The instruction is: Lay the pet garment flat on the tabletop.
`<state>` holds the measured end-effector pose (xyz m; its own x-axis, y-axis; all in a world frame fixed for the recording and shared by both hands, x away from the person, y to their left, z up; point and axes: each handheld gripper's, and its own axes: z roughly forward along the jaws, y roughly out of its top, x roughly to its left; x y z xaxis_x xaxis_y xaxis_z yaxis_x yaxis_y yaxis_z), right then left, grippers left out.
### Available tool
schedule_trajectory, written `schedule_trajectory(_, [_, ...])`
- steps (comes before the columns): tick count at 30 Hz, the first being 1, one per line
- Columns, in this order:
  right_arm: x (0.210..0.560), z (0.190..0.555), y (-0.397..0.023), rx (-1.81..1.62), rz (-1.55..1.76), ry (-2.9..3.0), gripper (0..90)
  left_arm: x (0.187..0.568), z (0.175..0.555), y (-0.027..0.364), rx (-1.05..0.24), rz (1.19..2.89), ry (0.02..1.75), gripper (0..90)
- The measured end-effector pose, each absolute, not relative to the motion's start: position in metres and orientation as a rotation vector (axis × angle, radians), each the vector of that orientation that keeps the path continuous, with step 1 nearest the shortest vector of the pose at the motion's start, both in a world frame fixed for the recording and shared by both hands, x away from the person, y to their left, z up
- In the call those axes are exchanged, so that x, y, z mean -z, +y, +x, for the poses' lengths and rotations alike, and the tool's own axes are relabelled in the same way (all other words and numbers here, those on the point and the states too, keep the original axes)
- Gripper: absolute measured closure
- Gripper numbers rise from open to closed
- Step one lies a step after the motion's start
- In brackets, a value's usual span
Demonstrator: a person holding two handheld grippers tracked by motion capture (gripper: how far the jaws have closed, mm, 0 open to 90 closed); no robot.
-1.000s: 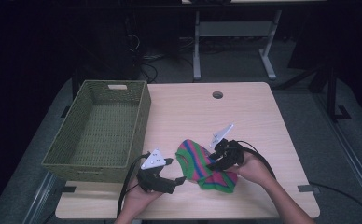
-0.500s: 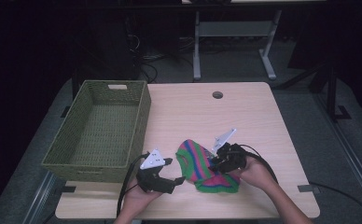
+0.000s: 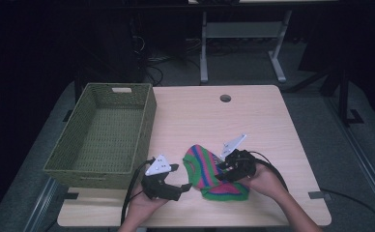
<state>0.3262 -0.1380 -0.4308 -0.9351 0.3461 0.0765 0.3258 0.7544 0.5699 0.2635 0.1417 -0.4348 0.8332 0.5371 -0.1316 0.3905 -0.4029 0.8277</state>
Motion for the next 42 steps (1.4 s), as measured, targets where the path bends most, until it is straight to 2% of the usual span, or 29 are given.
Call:
schedule_trajectory(4, [0.424, 0.32, -0.131, -0.983, 0.49, 2.916, 52.8, 0.435, 0.263, 0.14, -0.189, 2.048, 0.676, 17.3])
schedule_trajectory(7, [0.423, 0.317, -0.127, -1.004, 0.465, 2.941, 55.7, 0.435, 0.264, 0.141, -0.186, 2.046, 0.68, 17.3])
schedule_trajectory(24, [0.438, 0.309, -0.102, -0.887, 0.35, 3.017, 60.4, 0.435, 0.264, 0.142, -0.185, 2.047, 0.682, 17.3])
schedule_trajectory(42, [0.447, 0.299, -0.1, -0.815, 0.331, 2.932, 69.5, 0.435, 0.263, 0.141, -0.187, 2.048, 0.68, 17.4])
